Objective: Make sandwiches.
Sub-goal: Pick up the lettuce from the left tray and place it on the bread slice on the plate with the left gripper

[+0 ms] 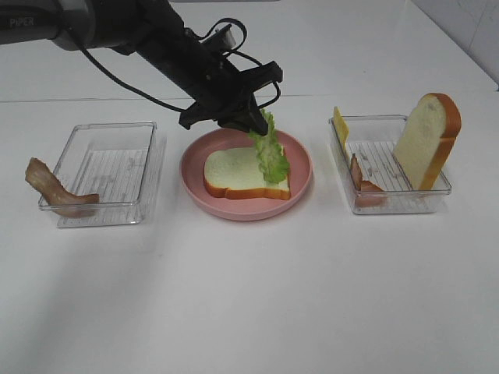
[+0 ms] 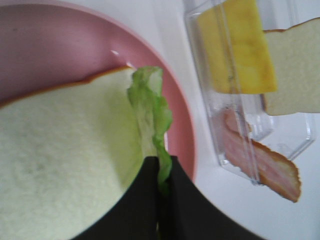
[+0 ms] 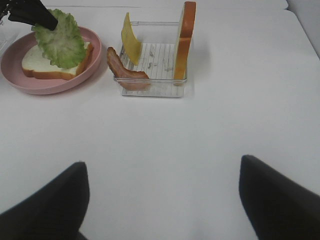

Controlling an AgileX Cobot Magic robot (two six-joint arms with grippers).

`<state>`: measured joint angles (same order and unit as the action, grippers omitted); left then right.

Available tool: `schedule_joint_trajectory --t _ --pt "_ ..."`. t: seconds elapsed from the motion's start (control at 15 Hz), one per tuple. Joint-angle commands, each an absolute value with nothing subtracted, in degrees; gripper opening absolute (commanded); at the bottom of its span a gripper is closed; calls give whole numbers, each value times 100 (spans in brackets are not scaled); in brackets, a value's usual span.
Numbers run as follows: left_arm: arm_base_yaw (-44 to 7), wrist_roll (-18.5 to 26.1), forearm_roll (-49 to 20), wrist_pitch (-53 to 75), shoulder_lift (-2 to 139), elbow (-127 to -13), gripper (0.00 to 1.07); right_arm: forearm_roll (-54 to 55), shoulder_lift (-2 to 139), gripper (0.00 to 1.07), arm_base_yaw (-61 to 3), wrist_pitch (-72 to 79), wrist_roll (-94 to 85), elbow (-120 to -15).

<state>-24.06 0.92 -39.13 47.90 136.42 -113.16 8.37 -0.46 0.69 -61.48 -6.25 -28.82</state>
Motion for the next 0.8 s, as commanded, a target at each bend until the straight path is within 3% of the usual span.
schedule_joint_trajectory --t 0.07,0.2,0.27,0.47,0.6,0.8 --pt "-2412 -327 -3249 4933 13642 -11339 0 814 -97 78 69 -6091 -642 -2888" --pt "-2412 -407 -3054 4962 13642 -11339 0 814 -97 78 69 -6091 -642 -2888" --pt "-2412 -407 -3054 4979 13642 -11339 6 814 -97 78 69 -6091 -642 -2888" --pt "-2412 -355 -3019 4916 13625 -11339 55 814 -97 78 69 -6091 -642 -2888" --pt "-2395 -355 -2876 4916 13568 -11379 76 814 -97 78 69 -6091 -642 -2888" --pt "-2384 -361 -2200 5277 13424 -11711 79 814 -97 78 69 -6091 -642 -2888"
